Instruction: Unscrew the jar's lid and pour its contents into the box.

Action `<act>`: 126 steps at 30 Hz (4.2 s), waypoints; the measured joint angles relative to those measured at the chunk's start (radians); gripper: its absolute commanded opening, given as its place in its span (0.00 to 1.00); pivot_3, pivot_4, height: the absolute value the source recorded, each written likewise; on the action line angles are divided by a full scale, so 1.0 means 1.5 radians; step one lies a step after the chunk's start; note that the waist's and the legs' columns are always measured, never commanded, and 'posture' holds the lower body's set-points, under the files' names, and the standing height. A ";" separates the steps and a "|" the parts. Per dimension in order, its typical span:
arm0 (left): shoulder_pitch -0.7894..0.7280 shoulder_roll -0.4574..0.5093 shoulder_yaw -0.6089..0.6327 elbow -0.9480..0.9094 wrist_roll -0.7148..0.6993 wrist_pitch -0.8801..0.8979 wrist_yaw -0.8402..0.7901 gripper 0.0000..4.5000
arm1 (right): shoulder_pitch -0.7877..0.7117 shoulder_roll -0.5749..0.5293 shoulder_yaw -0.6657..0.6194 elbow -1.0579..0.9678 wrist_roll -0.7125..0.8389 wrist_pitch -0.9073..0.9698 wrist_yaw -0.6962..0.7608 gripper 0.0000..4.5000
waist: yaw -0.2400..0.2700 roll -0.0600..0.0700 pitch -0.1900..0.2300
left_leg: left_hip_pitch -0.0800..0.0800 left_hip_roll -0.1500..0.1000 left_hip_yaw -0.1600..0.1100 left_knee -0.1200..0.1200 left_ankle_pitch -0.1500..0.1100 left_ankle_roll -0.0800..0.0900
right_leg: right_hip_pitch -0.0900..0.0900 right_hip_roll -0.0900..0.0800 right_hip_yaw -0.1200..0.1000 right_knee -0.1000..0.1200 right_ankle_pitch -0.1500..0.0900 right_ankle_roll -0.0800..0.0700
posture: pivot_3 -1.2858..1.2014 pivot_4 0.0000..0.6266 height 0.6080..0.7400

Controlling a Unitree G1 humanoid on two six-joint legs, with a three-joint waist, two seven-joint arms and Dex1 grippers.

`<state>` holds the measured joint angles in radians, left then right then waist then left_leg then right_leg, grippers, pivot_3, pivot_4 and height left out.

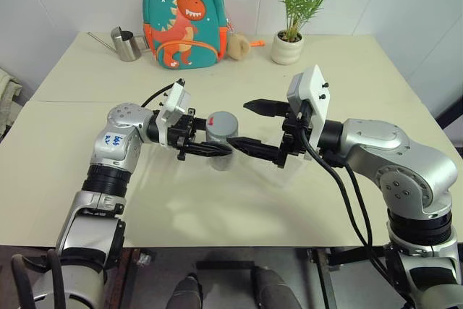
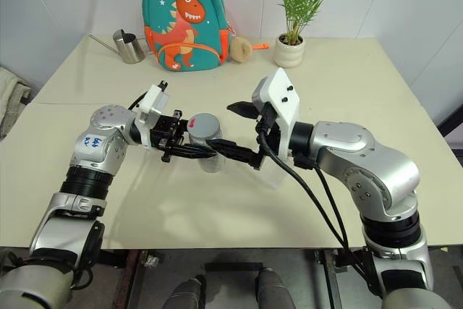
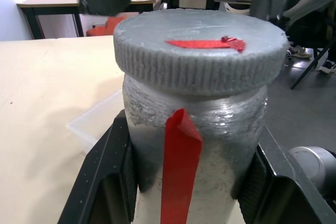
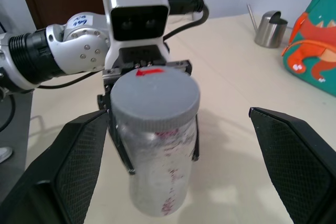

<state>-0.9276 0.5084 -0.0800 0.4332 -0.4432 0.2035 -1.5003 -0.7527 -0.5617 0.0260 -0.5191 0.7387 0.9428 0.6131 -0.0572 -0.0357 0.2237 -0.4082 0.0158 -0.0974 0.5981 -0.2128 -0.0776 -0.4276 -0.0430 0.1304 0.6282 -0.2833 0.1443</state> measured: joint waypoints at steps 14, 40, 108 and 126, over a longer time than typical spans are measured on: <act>0.000 -0.004 0.000 0.005 0.000 -0.010 0.000 0.43 | -0.017 0.003 -0.006 -0.020 0.026 0.013 -0.022 0.99 | 0.000 0.000 0.000 | 0.000 0.000 0.000 0.000 0.000 0.000 | 0.000 0.000 0.000 0.000 0.000 0.000 | 0.52 0.24 1.00; 0.000 -0.012 0.000 0.003 0.000 -0.012 0.000 0.43 | -0.066 0.119 0.061 0.060 -0.054 -0.007 -0.064 0.99 | -0.001 0.000 0.000 | 0.000 0.000 0.000 0.000 0.000 0.000 | 0.000 0.000 0.000 0.000 0.000 0.000 | 0.52 0.24 1.00; 0.000 -0.012 0.000 0.005 0.009 -0.023 0.000 0.43 | -0.048 0.041 0.058 0.033 -0.055 -0.016 0.010 0.73 | -0.001 0.000 0.000 | 0.000 0.000 0.000 0.000 0.000 0.000 | 0.000 0.000 0.000 0.000 0.000 0.000 | 0.52 0.24 1.00; 0.000 -0.012 0.000 0.009 0.010 -0.027 0.000 0.43 | -0.048 0.040 0.058 0.030 -0.054 -0.014 0.015 0.73 | 0.000 0.000 0.000 | 0.000 0.000 0.000 0.000 0.000 0.000 | 0.000 0.000 0.000 0.000 0.000 0.000 | 0.52 0.24 1.00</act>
<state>-0.9281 0.4908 -0.0796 0.4464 -0.4282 0.1622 -1.4999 -0.8243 -0.5010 0.1132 -0.4742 0.6581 0.9210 0.6359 -0.0579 -0.0356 0.2237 -0.4082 0.0158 -0.0975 0.5982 -0.2128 -0.0776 -0.4277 -0.0430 0.1303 0.6285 -0.2834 0.1443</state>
